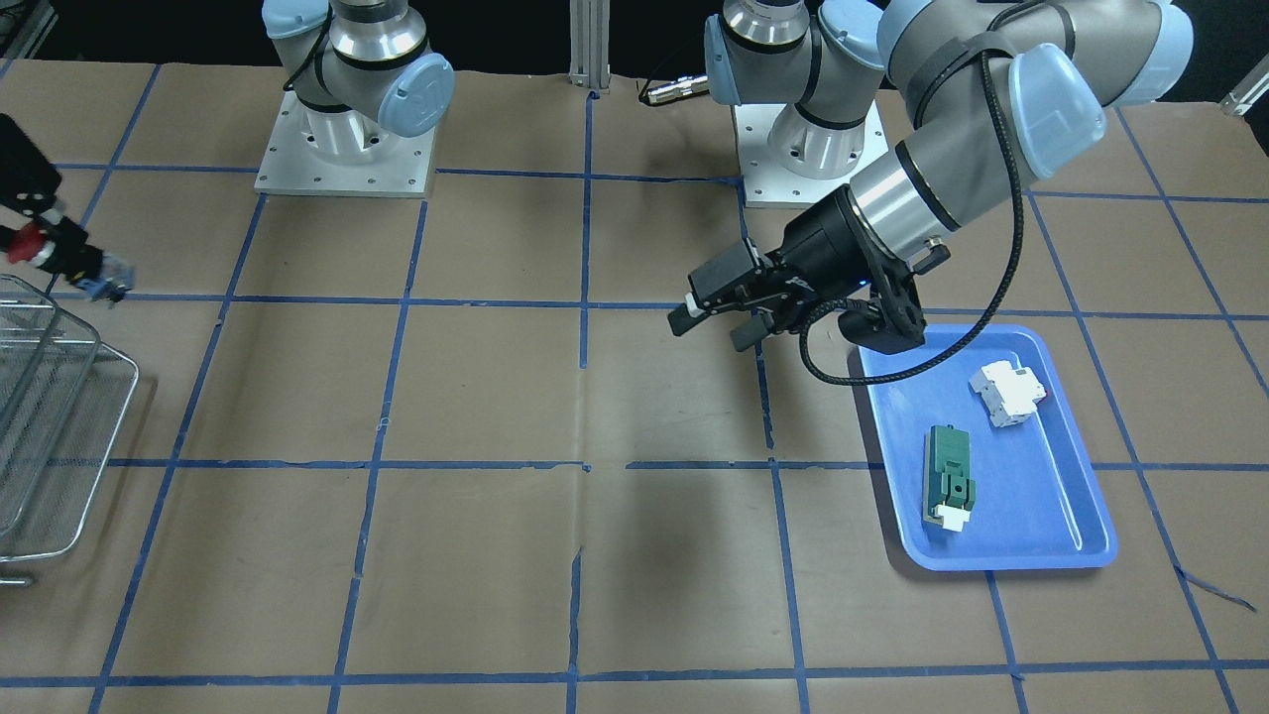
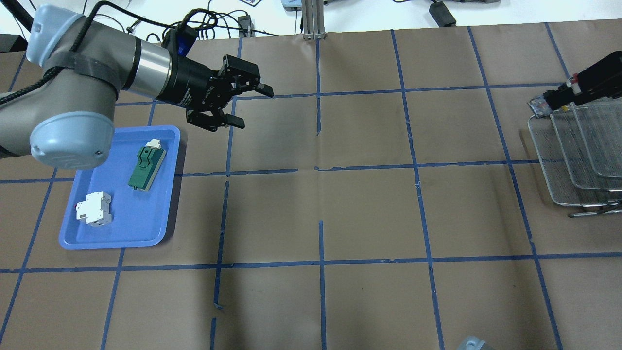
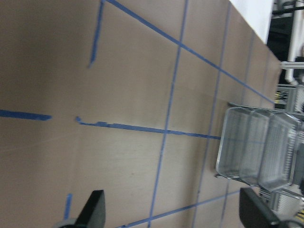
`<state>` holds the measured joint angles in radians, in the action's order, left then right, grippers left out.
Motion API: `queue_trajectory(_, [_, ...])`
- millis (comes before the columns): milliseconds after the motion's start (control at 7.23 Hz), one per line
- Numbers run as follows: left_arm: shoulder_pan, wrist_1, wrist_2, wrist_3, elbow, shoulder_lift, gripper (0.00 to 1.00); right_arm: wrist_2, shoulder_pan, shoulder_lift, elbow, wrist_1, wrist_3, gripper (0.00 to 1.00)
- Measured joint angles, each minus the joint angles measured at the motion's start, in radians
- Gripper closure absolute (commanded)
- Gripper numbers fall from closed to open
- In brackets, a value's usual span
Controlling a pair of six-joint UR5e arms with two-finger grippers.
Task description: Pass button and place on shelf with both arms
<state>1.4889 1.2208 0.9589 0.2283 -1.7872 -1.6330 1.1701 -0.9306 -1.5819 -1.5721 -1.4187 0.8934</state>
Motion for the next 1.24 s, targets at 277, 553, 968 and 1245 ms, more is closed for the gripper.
queue_trajectory(277, [0.011, 0.201, 0.346, -0.042, 0.141, 0.01, 0.0, 0.166, 0.031, 0.03, -0.002, -0.196, 0.111, 0.69])
queue_trajectory(553, [0.017, 0.405, 0.539, -0.059, 0.279, 0.038, 0.0, 0.236, 0.067, 0.116, 0.0, -0.345, 0.18, 0.64])
queue_trajectory(968, [0.069, 0.475, 0.62, -0.077, 0.336, 0.046, 0.0, 0.273, 0.086, 0.253, -0.01, -0.472, 0.192, 0.01])
queue_trajectory(1245, [0.099, 0.426, 0.613, -0.156, 0.331, 0.05, 0.0, 0.276, 0.084, 0.259, -0.006, -0.475, 0.174, 0.0])
